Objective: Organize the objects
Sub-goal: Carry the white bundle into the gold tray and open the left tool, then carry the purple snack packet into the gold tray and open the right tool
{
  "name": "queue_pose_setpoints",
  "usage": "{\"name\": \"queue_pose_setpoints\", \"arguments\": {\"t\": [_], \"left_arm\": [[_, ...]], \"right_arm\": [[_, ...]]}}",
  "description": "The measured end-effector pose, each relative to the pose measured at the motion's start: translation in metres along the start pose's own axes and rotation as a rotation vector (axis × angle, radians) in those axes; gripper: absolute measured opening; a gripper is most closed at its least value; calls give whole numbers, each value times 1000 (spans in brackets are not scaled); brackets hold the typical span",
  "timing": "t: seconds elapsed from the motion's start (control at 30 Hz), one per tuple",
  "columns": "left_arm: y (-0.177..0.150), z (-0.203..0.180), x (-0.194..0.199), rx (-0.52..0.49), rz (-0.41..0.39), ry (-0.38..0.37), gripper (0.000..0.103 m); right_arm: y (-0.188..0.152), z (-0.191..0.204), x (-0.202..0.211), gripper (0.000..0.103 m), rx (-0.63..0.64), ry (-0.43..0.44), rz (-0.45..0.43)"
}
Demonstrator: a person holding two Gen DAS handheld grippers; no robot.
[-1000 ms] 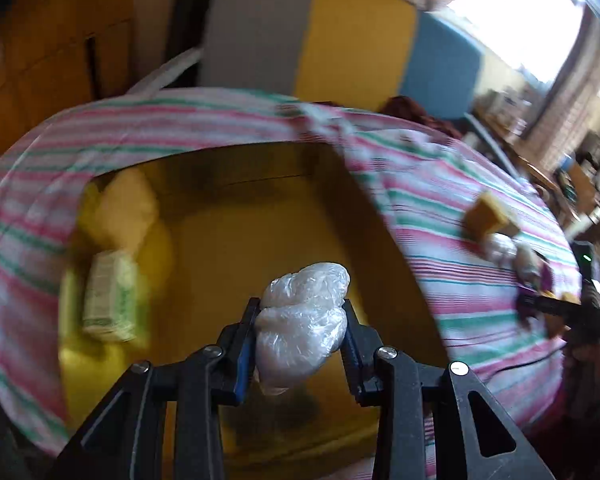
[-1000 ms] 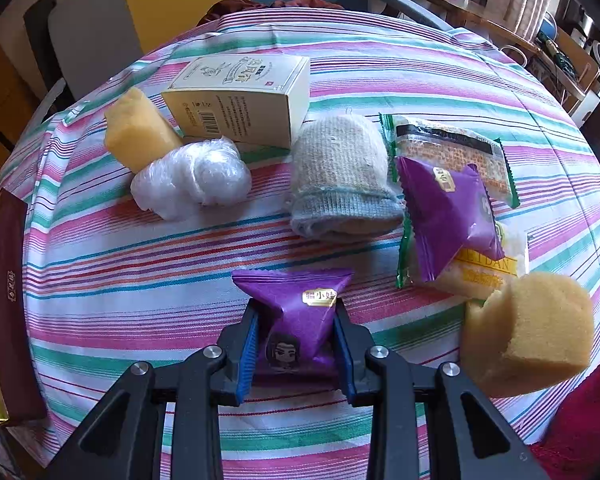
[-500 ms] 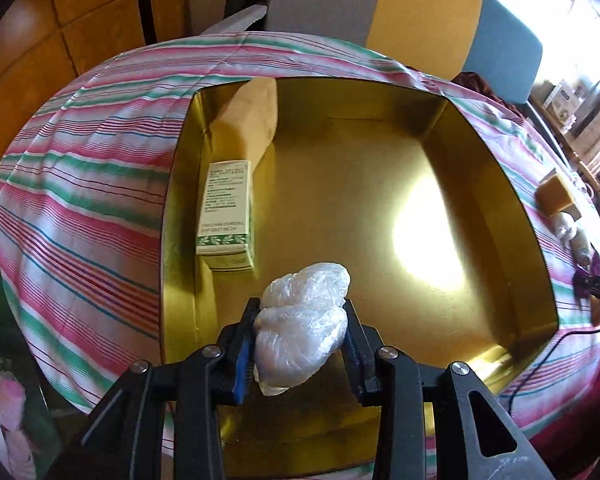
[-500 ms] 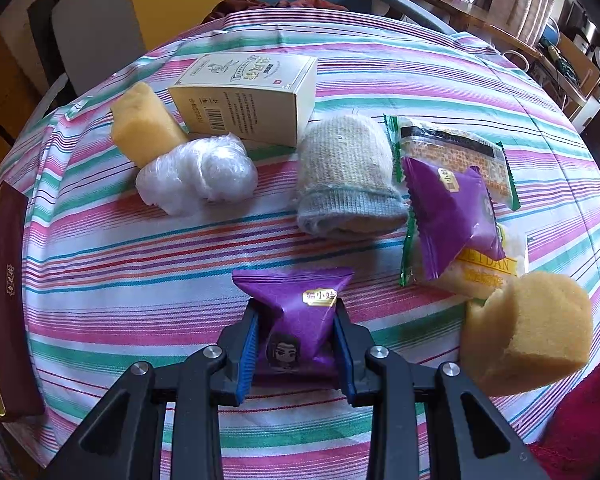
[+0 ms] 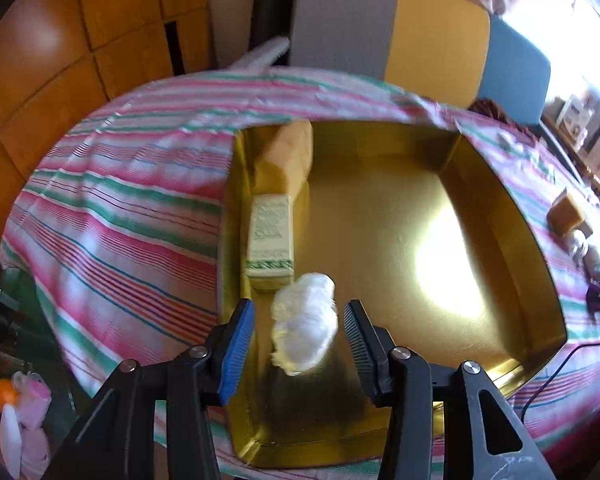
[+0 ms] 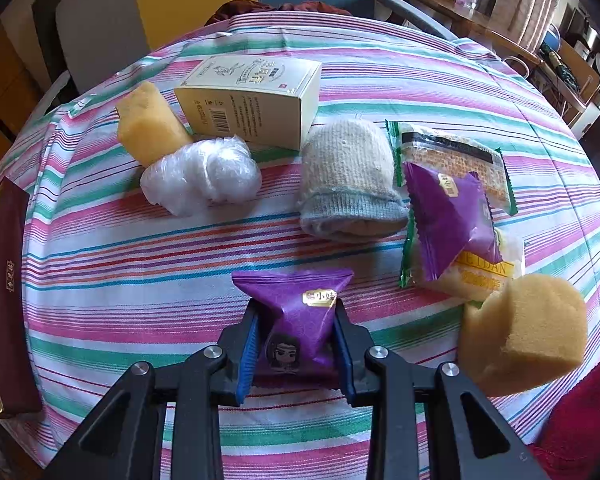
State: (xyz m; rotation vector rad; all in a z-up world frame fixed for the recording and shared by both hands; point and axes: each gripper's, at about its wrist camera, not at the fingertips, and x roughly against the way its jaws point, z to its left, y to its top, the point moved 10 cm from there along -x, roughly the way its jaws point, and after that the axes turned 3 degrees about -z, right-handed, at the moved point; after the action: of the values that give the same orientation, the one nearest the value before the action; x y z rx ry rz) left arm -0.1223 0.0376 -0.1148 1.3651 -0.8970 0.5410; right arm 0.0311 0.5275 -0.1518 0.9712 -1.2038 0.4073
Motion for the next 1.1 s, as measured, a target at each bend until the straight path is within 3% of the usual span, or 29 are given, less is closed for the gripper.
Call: {"name": "queue_pose_setpoints", "arguments": {"t": [0.13, 0.23, 0.43, 0.57, 0.77, 1.1], "left_arm": [[5, 21, 19, 75, -59, 18, 49], [7, 40, 29, 123, -93, 41, 56], [1, 67, 33, 187, -112, 66, 57], [-4, 75, 36, 210, -120, 68, 57], [-10, 80, 41, 217, -133, 68, 58], [-19, 93, 39, 231, -143, 81, 61]], "right_arm": [[5, 11, 25, 32, -1, 73, -61], [5, 51, 52, 32, 41, 177, -111], [-7, 194, 117, 32, 295, 382, -176], [-37, 296, 129, 32, 484, 502, -130], [-94, 397, 105, 32, 687, 517, 2], [-139, 435, 75, 32, 789, 474, 90]]}}
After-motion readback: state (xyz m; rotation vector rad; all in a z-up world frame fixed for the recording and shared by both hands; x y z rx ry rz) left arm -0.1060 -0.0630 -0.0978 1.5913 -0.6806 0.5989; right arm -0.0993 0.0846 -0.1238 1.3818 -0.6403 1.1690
